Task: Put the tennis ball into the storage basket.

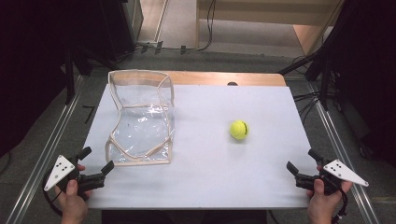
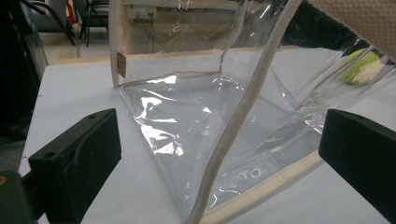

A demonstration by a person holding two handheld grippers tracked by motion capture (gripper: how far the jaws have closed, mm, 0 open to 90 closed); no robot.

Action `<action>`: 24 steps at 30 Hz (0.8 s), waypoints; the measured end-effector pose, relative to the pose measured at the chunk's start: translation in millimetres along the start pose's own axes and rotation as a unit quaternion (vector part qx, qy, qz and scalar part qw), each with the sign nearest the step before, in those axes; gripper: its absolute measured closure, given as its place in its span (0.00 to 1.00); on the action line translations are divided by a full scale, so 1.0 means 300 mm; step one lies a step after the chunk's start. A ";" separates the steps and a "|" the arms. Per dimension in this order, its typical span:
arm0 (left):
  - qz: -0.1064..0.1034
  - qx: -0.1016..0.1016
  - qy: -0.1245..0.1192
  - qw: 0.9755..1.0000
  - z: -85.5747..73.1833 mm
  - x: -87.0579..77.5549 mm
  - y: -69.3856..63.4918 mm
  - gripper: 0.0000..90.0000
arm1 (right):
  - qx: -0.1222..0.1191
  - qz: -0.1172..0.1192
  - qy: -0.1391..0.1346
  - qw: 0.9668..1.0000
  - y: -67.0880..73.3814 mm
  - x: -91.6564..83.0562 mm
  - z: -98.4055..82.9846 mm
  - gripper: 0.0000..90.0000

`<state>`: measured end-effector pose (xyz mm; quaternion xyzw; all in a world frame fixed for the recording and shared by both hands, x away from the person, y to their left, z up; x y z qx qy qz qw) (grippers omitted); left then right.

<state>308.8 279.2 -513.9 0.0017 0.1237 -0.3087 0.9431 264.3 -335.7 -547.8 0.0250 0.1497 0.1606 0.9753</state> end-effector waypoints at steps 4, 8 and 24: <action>-0.001 0.000 0.000 1.000 -0.001 -0.002 -0.002 0.00 | -0.004 0.001 0.003 1.000 0.001 0.004 -0.001 0.00; -0.002 -0.001 0.001 1.000 -0.002 0.000 -0.001 0.00 | -0.005 0.000 0.008 1.000 0.005 0.007 -0.002 0.00; -0.010 -0.003 0.000 1.000 -0.005 -0.002 -0.004 0.00 | -0.004 0.001 0.006 1.000 0.020 0.010 0.034 0.00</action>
Point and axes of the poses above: each handheld gripper's, and its own axes: x roughly forward along the jaws, z roughly out of its top, y roughly to its left, the point moved 10 cm from there along x, roughly forward along the jaws, and after that the axes turned 3 degrees about -z, right-handed, at the moved point
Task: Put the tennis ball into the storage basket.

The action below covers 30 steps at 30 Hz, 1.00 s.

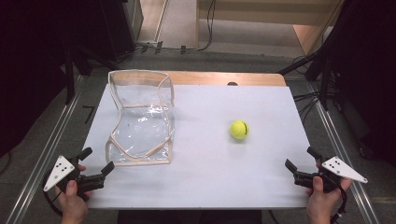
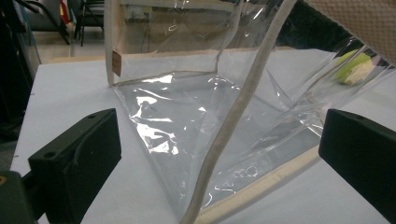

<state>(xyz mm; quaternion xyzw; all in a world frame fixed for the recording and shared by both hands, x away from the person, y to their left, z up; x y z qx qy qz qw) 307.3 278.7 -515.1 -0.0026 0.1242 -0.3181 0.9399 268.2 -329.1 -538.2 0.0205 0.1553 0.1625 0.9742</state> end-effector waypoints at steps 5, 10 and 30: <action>-0.002 -0.001 0.000 1.000 -0.001 0.001 -0.001 0.00 | 0.009 0.005 -0.006 1.000 0.006 0.002 0.027 0.00; -0.003 -0.001 -0.002 1.000 -0.001 0.002 -0.001 0.00 | 0.001 0.015 -0.007 1.000 0.025 0.000 0.054 0.00; -0.003 -0.005 -0.003 1.000 -0.001 0.002 0.000 0.00 | -0.014 0.025 0.010 1.000 0.064 0.006 0.122 0.00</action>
Point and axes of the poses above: each handheld gripper's, and its own axes: x roughly forward along the jaws, z roughly out of its top, y roughly to its left, the point moved 10 cm from there along x, roughly forward along the jaws, and after that the axes turned 3 degrees about -z, right-handed, at the moved point
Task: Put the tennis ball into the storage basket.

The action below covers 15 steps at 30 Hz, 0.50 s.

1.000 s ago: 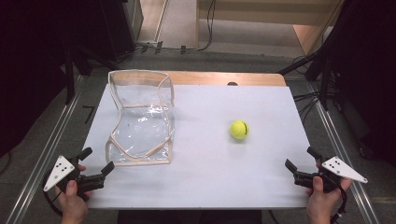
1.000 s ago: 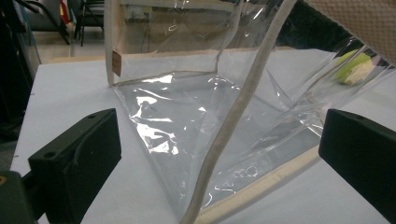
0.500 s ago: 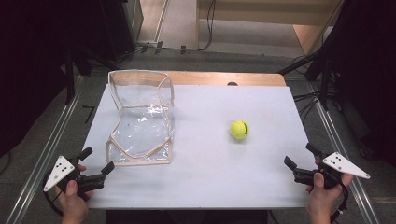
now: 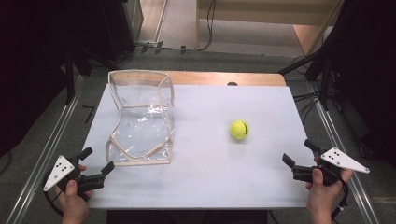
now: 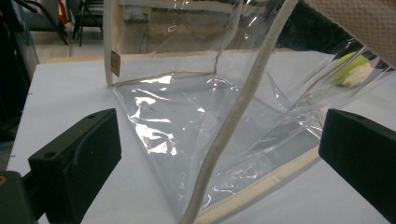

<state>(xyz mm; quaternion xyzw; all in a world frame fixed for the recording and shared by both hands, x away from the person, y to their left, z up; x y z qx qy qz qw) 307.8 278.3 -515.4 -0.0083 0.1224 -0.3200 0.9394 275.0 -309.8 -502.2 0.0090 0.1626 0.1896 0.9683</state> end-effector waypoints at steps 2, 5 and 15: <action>-0.001 0.002 0.001 1.000 0.000 0.000 -0.001 0.00 | -0.001 0.003 0.000 1.000 0.005 0.004 0.009 0.00; -0.003 0.001 -0.001 1.000 0.000 -0.001 -0.002 0.00 | -0.005 0.005 0.004 1.000 0.011 0.009 0.018 0.00; -0.002 0.002 -0.001 1.000 0.000 -0.001 -0.002 0.00 | -0.013 0.016 0.016 1.000 0.023 0.048 0.051 0.00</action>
Point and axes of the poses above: each handheld gripper's, and its own axes: x roughly forward along the jaws, z roughly out of its top, y roughly to its left, the point moved 10 cm from there along x, roughly forward along the jaws, and after that the axes turned 3 degrees about -z, right-handed, at the moved point
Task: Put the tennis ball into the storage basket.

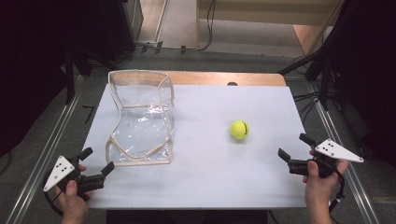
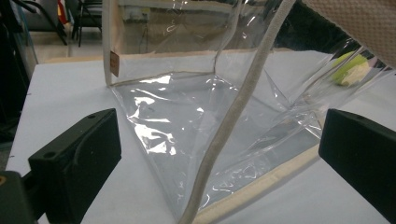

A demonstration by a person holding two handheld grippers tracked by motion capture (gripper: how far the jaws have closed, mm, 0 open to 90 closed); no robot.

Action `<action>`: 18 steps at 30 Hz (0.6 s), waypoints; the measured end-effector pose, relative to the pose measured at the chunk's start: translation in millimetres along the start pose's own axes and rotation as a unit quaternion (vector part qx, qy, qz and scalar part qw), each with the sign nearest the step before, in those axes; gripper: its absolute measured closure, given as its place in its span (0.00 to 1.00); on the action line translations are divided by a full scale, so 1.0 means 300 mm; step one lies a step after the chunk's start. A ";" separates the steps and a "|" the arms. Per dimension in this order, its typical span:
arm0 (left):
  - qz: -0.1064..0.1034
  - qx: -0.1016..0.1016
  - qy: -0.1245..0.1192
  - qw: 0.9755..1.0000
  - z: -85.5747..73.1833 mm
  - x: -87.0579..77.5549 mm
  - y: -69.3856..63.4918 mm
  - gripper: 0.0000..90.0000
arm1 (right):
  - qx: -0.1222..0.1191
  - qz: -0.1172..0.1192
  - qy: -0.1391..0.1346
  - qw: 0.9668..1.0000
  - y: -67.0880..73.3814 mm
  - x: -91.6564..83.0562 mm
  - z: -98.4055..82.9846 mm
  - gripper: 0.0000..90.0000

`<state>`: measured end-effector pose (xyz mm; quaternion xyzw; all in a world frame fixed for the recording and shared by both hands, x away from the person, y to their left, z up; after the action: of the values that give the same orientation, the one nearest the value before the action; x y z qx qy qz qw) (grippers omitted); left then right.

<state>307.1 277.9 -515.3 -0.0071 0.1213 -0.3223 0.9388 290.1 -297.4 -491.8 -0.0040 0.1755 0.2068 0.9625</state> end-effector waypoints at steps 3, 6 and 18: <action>0.000 0.000 -0.001 1.000 0.000 -0.001 0.001 0.00 | -0.003 0.003 -0.001 1.000 0.002 0.009 0.010 0.00; 0.001 0.000 0.000 1.000 0.000 -0.002 0.000 0.00 | -0.004 0.007 0.002 1.000 0.007 0.020 0.022 0.00; 0.003 0.000 -0.002 1.000 0.001 -0.005 0.001 0.00 | -0.014 0.017 0.014 1.000 0.025 0.071 0.053 0.00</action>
<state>306.3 278.9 -514.8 -0.0073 0.1197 -0.3191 0.9401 310.5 -280.8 -483.7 -0.0177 0.1861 0.2253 0.9562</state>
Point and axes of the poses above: each handheld gripper's, and its own axes: x roughly forward along the jaws, z roughly out of its top, y roughly to its left, the point moved 10 cm from there along x, roughly forward along the jaws, and after that the axes turned 3 degrees about -z, right-handed, at the moved point
